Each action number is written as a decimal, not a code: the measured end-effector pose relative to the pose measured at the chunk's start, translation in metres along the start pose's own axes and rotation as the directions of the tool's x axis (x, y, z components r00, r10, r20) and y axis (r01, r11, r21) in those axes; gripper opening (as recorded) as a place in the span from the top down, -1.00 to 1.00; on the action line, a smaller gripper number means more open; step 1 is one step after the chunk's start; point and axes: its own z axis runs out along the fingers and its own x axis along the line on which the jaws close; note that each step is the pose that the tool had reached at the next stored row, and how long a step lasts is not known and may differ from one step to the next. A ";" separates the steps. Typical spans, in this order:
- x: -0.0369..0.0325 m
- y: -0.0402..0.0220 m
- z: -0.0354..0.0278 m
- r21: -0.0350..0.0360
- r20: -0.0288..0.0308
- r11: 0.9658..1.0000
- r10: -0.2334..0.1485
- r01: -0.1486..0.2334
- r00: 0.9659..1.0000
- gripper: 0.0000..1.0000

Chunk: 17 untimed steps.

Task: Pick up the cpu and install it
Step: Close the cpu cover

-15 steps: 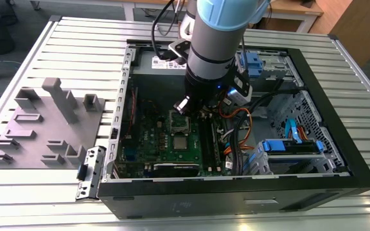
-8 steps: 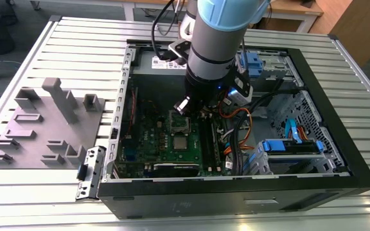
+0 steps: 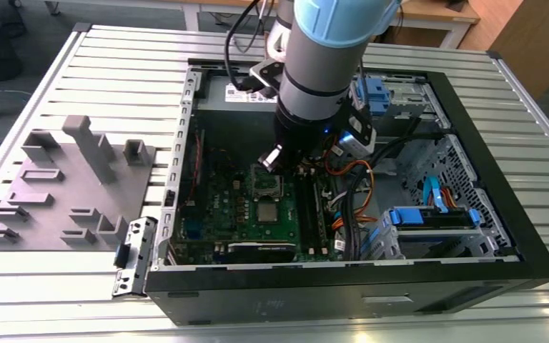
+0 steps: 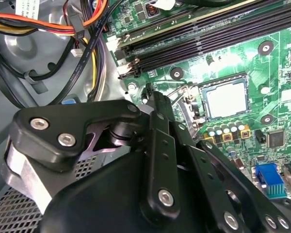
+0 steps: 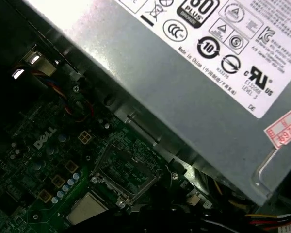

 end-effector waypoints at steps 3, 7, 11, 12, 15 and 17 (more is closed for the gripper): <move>0.0007 -0.0009 -0.0002 0.000 -0.001 1.000 -0.004 0.004 1.000 0.79; 0.0015 -0.0022 -0.0004 -0.001 -0.001 1.000 -0.008 0.008 1.000 0.79; 0.0024 -0.0036 -0.0006 -0.001 -0.002 1.000 -0.012 0.012 1.000 0.79; 0.0026 -0.0040 -0.0007 -0.001 -0.002 1.000 -0.013 0.013 1.000 0.79; 0.0031 -0.0051 -0.0008 -0.002 -0.003 1.000 -0.016 0.016 1.000 0.79; 0.0036 -0.0059 -0.0009 -0.002 -0.003 1.000 -0.017 0.017 1.000 0.79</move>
